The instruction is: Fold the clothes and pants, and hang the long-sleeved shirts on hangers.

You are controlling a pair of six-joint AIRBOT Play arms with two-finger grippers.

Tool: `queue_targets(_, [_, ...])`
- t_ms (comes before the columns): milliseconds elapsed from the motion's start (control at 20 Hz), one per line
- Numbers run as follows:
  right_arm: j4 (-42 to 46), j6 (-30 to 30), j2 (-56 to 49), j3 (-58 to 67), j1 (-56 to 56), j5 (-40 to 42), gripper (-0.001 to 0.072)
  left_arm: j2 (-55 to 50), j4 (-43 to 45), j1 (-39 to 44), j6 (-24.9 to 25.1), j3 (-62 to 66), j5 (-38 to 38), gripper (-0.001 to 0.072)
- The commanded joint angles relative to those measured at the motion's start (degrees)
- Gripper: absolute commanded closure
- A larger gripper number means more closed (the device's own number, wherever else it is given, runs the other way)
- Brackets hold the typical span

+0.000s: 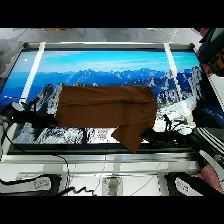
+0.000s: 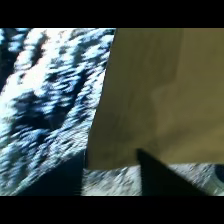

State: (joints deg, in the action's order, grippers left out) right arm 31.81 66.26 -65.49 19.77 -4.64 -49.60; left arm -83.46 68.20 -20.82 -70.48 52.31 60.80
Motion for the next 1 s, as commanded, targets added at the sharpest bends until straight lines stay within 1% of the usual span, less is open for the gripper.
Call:
queue_targets(0, [-0.02, -0.04, 0.02, 0.0, 0.04, -0.09, 0.0451, -0.76, -1.11, 0.0, 0.2, -0.04, -0.66, 0.0541])
queue_targets(50, [0.0, -0.63, 0.02, 0.11, 0.04, -0.17, 0.0593, -0.76, -1.51, 0.0, 0.2, -0.04, -0.66, 0.0596])
queue_targets(100, [-0.09, -2.14, 0.02, 0.31, 0.04, -0.57, 0.0689, -0.74, -1.9, 0.02, 0.22, -0.04, -0.61, 0.0676])
queue_targets(200, [-0.09, -3.52, 0.02, 0.96, 0.04, -1.62, 0.0696, -0.66, -3.43, 0.02, 0.57, -0.02, -0.59, 0.0691])
queue_targets(400, [-0.07, -7.13, 0.79, 4.02, 0.04, -5.84, 0.0696, 2.34, -6.16, 0.0, 4.83, 0.02, -0.35, 0.0691])
queue_targets(600, [-0.04, -7.23, 5.64, 5.88, 0.04, -6.32, 0.0696, 8.9, -6.12, 0.0, 7.98, 0.02, -0.44, 0.0691])
queue_targets(950, [-0.04, -6.73, 15.91, 5.95, 0.04, -6.36, 0.0696, 16.94, -6.12, 0.0, 7.96, 0.02, -0.59, 0.0691])
